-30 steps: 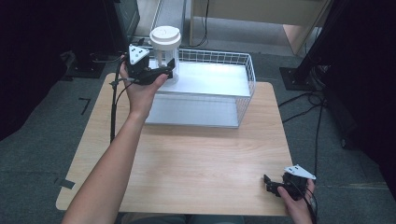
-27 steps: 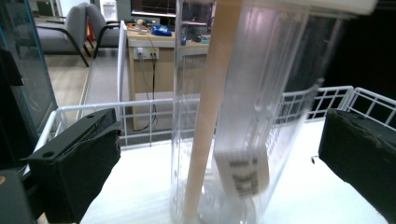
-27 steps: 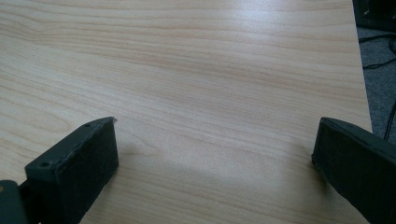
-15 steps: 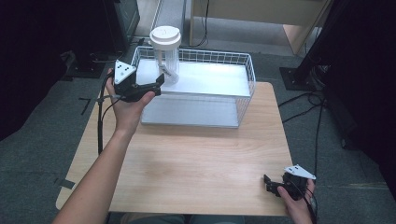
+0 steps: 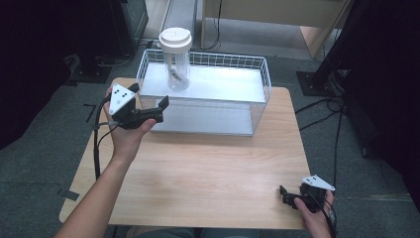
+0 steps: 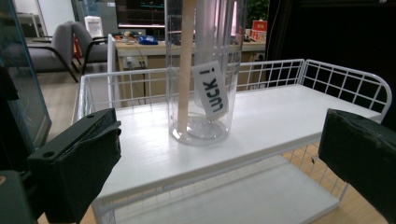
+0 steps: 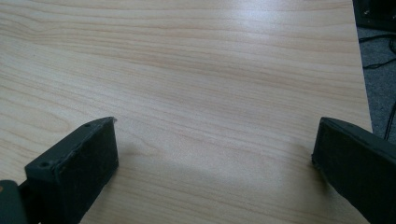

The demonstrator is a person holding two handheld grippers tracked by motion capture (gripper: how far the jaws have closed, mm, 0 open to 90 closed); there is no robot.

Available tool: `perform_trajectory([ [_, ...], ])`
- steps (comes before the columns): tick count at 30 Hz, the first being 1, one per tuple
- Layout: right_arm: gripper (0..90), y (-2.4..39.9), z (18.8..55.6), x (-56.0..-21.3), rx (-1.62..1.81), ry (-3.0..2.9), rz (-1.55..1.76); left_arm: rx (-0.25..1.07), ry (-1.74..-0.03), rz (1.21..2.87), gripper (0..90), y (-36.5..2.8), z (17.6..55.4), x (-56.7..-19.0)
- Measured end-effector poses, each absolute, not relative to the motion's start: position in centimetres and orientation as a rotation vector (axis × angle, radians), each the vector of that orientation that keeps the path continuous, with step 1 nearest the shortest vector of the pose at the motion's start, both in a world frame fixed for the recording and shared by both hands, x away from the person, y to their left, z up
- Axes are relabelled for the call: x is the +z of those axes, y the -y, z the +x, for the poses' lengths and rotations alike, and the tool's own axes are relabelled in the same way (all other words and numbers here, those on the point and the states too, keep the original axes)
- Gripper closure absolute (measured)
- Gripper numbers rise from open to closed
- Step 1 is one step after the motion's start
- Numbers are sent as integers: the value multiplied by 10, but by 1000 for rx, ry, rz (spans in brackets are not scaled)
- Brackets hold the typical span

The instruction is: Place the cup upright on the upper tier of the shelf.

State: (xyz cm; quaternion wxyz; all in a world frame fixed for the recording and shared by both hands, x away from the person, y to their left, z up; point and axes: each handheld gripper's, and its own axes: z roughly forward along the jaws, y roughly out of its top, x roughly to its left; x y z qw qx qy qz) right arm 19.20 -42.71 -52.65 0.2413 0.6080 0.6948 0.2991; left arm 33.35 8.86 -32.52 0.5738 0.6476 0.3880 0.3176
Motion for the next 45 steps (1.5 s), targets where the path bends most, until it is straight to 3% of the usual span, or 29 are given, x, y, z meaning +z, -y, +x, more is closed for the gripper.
perform_trajectory([
  [29, 2, 424, 194, -527, 816, -1896, 1666, 782, -1012, 1604, 0, -155, 280, -415],
  [45, 2, 424, 194, -526, 815, -1895, 1669, 733, -1138, 1641, 0, -191, 264, -464],
])
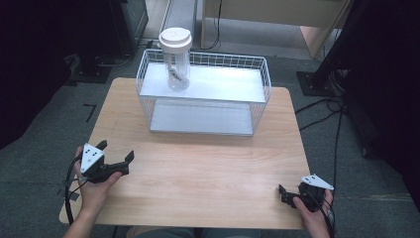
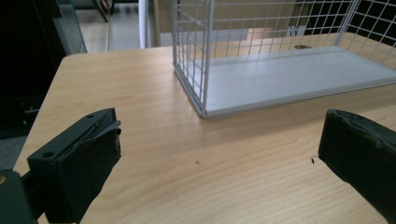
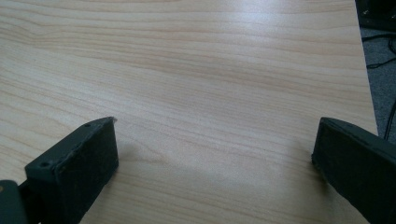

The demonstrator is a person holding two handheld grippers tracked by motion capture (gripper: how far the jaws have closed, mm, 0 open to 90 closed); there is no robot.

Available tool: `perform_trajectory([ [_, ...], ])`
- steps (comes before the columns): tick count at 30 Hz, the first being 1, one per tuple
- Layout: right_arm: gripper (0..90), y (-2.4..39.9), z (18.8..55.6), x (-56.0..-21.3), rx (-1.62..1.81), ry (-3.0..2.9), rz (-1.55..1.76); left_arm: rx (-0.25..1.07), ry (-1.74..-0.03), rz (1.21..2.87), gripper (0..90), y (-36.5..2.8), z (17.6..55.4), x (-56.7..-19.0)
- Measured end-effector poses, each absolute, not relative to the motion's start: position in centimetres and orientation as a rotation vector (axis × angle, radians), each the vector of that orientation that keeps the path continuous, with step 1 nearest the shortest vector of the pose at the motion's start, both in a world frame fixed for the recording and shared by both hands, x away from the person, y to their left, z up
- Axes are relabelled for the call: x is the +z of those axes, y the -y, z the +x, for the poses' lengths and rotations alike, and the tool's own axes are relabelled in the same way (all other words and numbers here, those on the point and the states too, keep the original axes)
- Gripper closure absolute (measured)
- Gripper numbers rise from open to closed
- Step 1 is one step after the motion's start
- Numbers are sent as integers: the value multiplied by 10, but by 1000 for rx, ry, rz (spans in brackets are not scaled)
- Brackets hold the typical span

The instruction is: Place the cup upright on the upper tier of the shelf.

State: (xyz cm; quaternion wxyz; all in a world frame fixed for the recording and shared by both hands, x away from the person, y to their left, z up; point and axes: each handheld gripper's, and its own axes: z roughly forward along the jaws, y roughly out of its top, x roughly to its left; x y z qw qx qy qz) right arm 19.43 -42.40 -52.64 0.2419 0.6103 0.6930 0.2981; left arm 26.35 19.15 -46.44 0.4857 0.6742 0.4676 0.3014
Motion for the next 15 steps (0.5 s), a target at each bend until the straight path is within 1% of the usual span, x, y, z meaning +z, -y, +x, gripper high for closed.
perform_trajectory([
  [10, 2, 424, 194, -526, 814, -1895, 1668, 722, -1207, 1708, 0, -214, 251, -491],
  [15, 2, 424, 194, -526, 814, -1894, 1668, 723, -1283, 1753, 0, -221, 244, -505],
])
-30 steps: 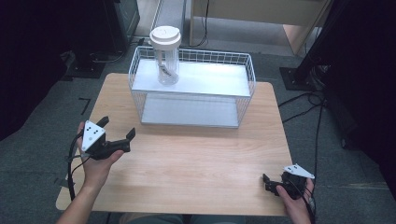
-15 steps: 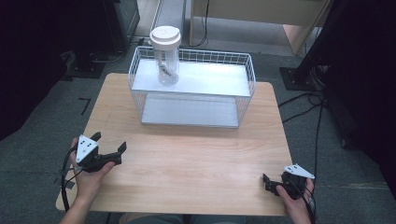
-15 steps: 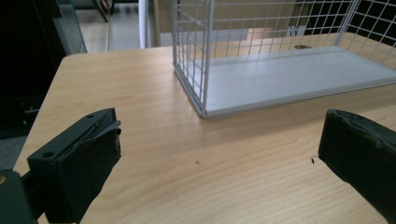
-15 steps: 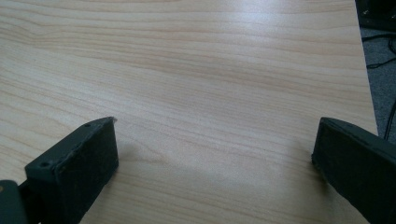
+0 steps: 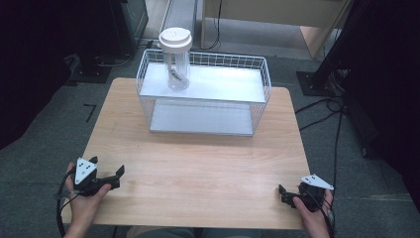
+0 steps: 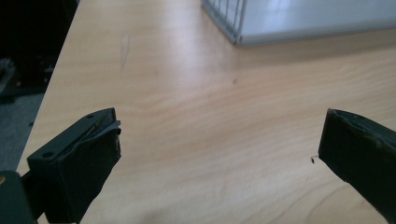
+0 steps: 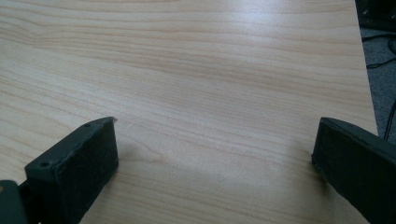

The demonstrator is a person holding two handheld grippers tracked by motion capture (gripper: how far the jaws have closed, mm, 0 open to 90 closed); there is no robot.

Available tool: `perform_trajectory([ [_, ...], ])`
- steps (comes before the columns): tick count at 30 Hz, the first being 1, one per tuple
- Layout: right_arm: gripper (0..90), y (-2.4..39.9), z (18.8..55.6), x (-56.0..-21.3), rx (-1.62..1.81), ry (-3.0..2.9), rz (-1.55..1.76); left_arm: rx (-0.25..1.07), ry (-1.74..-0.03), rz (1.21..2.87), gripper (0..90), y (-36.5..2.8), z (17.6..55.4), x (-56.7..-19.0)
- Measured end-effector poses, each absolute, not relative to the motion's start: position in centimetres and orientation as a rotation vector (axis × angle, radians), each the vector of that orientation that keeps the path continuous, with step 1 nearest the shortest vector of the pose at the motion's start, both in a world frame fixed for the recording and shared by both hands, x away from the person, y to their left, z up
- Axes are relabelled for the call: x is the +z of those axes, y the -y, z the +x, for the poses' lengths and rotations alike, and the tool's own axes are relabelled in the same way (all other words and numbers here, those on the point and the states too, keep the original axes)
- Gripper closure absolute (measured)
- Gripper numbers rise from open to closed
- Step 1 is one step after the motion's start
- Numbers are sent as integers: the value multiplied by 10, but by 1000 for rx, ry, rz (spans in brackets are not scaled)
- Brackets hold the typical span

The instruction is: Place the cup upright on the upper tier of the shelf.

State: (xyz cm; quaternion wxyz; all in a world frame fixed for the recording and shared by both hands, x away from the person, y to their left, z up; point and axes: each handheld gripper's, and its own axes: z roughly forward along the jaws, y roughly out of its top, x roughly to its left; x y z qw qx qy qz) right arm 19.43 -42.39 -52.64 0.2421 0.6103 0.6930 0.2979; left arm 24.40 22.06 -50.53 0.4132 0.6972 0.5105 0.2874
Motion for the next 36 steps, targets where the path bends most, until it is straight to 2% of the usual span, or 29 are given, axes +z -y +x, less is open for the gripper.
perform_trajectory([
  [9, 2, 424, 194, -526, 813, -1895, 1667, 700, -1332, 1930, 0, -211, 247, -514],
  [13, 2, 424, 194, -526, 813, -1895, 1667, 660, -1363, 1939, 0, -211, 251, -515],
  [20, 2, 424, 194, -526, 814, -1895, 1669, 740, -1378, 2045, 0, -197, 254, -518],
  [26, 2, 424, 194, -526, 814, -1895, 1668, 554, -1355, 2064, 0, -202, 260, -519],
  [36, 2, 424, 194, -526, 814, -1895, 1668, 562, -1382, 2050, 0, -203, 263, -519],
])
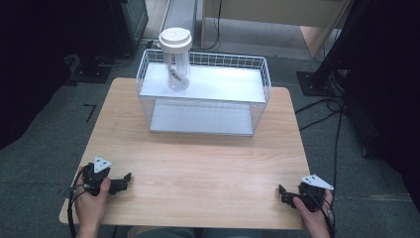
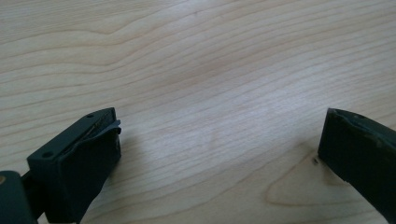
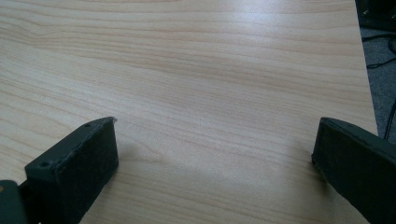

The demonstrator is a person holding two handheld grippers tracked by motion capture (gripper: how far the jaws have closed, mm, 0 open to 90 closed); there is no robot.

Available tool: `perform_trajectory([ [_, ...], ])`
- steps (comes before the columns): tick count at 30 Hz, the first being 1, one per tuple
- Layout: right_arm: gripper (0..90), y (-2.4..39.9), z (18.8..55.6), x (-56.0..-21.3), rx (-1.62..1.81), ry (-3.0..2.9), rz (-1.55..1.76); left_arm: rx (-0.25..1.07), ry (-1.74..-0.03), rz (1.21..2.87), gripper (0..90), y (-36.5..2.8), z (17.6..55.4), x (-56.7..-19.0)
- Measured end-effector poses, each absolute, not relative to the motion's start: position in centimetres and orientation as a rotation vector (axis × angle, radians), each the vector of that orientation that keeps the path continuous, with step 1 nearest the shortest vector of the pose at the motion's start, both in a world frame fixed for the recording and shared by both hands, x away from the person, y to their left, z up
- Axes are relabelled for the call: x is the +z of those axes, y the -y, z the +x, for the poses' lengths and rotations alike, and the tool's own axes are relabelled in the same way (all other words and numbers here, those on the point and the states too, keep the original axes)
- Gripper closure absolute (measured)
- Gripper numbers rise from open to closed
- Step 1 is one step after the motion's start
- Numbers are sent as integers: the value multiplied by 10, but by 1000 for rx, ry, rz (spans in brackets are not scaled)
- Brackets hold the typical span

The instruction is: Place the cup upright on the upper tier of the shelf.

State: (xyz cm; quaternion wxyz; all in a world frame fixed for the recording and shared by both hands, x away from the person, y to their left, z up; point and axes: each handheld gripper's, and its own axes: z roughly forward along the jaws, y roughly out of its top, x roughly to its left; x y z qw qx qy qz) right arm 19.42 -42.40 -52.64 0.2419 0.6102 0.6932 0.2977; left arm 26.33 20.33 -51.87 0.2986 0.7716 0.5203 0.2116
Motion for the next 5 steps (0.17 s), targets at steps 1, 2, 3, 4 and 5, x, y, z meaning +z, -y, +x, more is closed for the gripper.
perform_trajectory([
  [1, 2, 424, 194, -526, 815, -1895, 1669, 562, -1382, 2050, 0, -203, 263, -519],
  [2, 2, 424, 194, -526, 815, -1895, 1669, 562, -1382, 2050, 0, -203, 263, -519],
  [3, 2, 424, 194, -526, 815, -1895, 1669, 562, -1384, 2049, 0, -203, 263, -519],
  [4, 2, 424, 194, -526, 815, -1895, 1669, 561, -1384, 2049, 0, -203, 263, -519],
  [5, 2, 424, 194, -526, 815, -1894, 1670, 561, -1384, 2049, 0, -203, 263, -519],
])
